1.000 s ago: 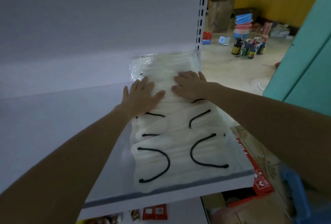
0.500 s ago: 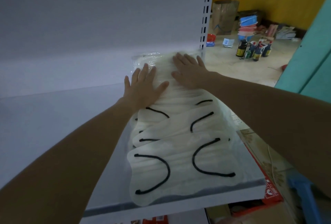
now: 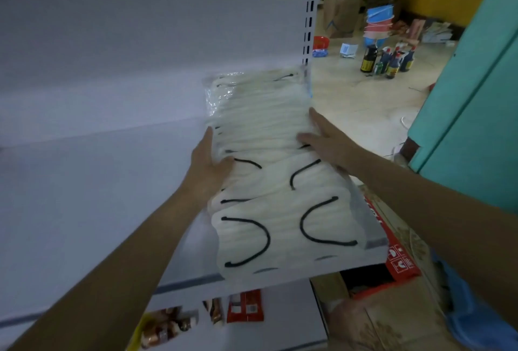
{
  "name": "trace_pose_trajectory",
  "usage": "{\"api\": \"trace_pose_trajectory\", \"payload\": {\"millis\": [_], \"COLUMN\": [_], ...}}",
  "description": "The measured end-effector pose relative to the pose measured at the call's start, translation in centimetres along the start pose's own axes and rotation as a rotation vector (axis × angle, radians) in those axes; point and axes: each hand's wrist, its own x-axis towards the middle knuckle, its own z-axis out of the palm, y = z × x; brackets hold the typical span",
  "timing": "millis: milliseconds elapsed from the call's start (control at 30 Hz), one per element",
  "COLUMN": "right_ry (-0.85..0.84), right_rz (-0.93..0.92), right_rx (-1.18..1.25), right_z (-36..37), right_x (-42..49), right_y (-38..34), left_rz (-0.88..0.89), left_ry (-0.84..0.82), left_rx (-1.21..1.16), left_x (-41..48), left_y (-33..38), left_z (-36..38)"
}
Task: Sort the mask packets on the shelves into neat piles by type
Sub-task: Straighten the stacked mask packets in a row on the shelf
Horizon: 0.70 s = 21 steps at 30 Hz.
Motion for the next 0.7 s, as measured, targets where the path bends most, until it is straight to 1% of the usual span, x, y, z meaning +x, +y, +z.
{"api": "trace_pose_trajectory", "payload": {"millis": [67, 167, 200, 233, 267, 333, 367, 400, 467, 500, 600, 700], "right_ry": [0.065, 0.148, 0.162, 0.16, 0.123, -0.023, -0.097, -0.161, -0.235, -0.23, -0.157, -0.137], "right_rz": [-0.051, -0.094, -0.121, -0.171, -0.232, -0.364, -0.414, -0.434, -0.373, -0.327, -0.305, -0.296], "right_rx": [-0.03, -0.15, -0.179, -0.202, -0.227, -0.357, -0.482, -0.621, -0.84, -0.89, -0.935, -0.959], "right_z": [-0.7, -2.5, -2.9, -3.2, -3.4, -3.1, -2.8, -2.4, -1.8, -1.6, -1.4, -1.5], "right_x": [0.0, -1.7, -2.9, -4.6, -6.5, -10.1, -11.1, -11.5, -11.4, -11.1, -10.5, -10.5], "right_y": [0.0, 0.2, 0.4, 0.4, 0.4, 0.2, 0.4, 0.8, 1.3, 1.4, 0.9, 0.4], "left_rz": [-0.007, -0.028, 0.001, 0.068, 0.167, 0.338, 0.364, 0.356, 0.348, 0.351, 0.377, 0.361], "left_ry": [-0.056, -0.014, 0.005, -0.003, -0.053, -0.262, -0.35, -0.4, -0.433, -0.434, -0.434, -0.431], "left_rx": [-0.037, -0.021, 0.024, 0.087, 0.162, 0.342, 0.466, 0.591, 0.782, 0.83, 0.885, 0.966], "left_x": [0.0, -0.7, -1.2, -1.9, -2.9, -5.1, -5.7, -6.1, -6.2, -6.2, -6.1, -6.0], "left_y": [0.2, 1.0, 1.3, 1.6, 1.8, 2.1, 1.9, 1.5, 0.6, 0.4, 0.2, 0.5], "left_z": [0.0, -0.5, -0.7, -1.0, -1.2, -1.3, -1.1, -0.9, -0.5, -0.3, -0.4, -0.6]}}
